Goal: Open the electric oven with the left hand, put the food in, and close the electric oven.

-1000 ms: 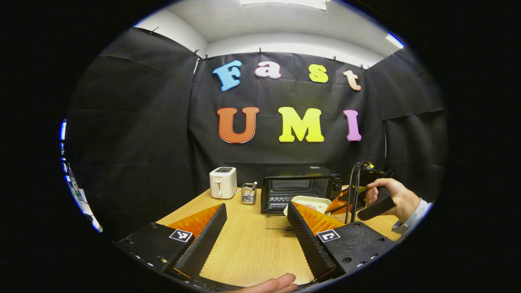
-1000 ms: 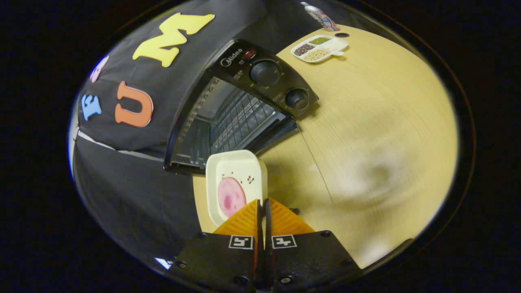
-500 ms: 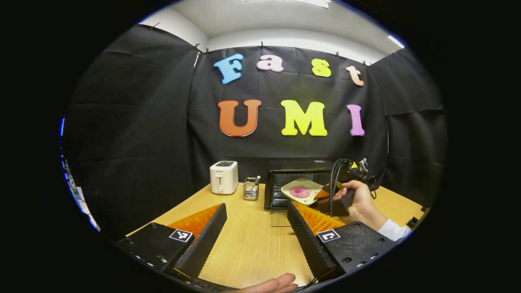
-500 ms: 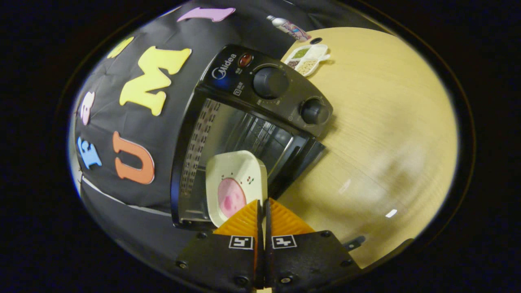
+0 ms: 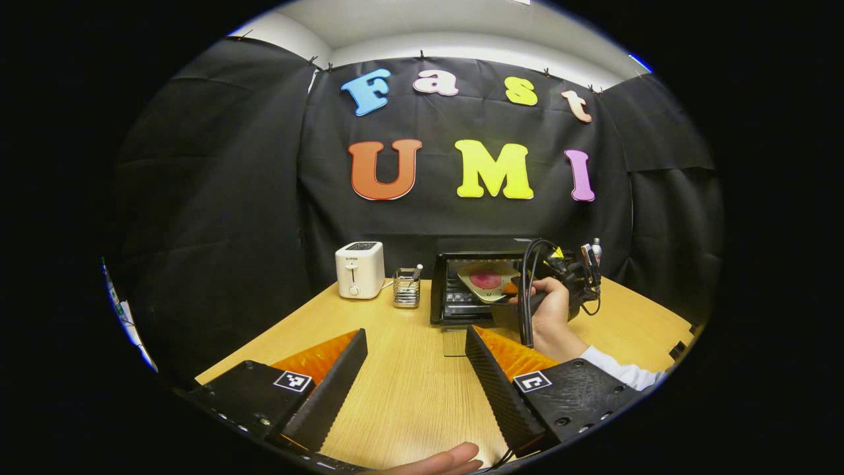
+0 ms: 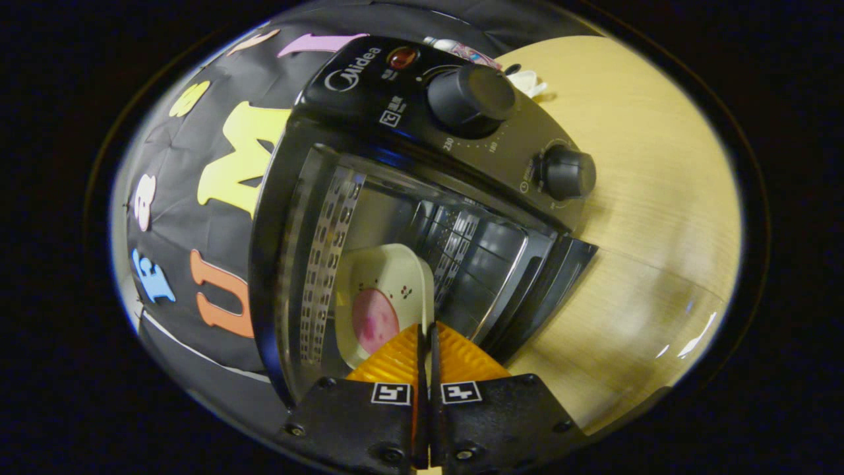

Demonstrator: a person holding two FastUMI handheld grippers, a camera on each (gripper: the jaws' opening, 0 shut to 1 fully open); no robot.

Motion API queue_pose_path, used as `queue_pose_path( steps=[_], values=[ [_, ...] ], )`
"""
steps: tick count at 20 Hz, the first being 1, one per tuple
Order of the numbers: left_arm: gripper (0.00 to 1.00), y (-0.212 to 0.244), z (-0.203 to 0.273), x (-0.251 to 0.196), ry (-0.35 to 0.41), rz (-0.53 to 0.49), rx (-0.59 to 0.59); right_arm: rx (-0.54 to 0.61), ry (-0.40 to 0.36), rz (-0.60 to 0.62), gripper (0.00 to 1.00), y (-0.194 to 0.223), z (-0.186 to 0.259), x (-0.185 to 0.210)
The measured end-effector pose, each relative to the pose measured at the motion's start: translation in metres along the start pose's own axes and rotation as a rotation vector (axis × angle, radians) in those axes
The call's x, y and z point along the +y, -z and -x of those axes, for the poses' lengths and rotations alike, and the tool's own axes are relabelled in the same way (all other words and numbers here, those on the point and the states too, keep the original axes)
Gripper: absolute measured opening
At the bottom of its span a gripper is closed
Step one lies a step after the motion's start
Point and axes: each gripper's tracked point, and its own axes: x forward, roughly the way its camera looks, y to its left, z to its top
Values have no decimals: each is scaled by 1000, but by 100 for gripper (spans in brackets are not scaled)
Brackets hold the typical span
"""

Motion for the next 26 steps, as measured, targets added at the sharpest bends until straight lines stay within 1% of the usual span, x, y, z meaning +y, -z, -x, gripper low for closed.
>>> queue_pose_path(
  steps=[1,3,4,5,6,7,10,11,12,13,15,16,17,18,20,21,22,24,25,26],
  values=[
    [95,1,-1,-2,4,-3,1,-3,10,4,4,1,-3,-2],
    [95,4,-3,-2,4,-3,5,1,1,10,4,3,-9,1],
    [95,4,-3,-1,6,-1,4,-4,-3,21,1,3,-13,1],
    [95,6,-4,-3,7,3,8,-10,5,37,5,4,-13,1],
    [95,8,-5,-2,7,7,12,-13,10,54,5,4,-14,2],
    [95,10,-6,-2,6,11,19,-18,6,59,2,4,-14,4],
    [95,11,-3,-1,3,11,26,-33,6,76,4,1,-15,4],
    [95,12,-3,0,0,12,27,-36,5,78,7,1,-15,4],
    [95,12,-2,0,0,16,28,-37,2,80,6,0,-15,4],
    [95,12,0,0,-1,20,27,-37,3,86,10,-1,-16,3],
    [95,11,3,-2,0,38,18,-45,-6,116,5,-4,-14,0],
    [95,13,4,-5,9,47,20,-51,-12,137,10,-6,-11,1],
    [95,15,4,-6,14,53,25,-57,-12,168,19,-6,-7,1],
    [95,16,3,-5,9,56,30,-66,-21,197,19,-7,-3,0],
    [95,17,4,-1,-4,64,35,-90,-21,245,32,-9,8,-6],
    [95,17,5,0,-9,70,37,-99,-20,265,36,-10,15,-8],
    [95,18,5,1,-14,76,42,-110,-20,283,48,-12,21,-11],
    [95,23,6,5,-26,82,56,-126,-16,316,64,-16,35,-19],
    [95,26,6,8,-35,85,65,-136,-18,334,65,-18,43,-22],
    [95,29,6,9,-40,88,73,-140,-18,357,69,-19,51,-24]
  ],
)
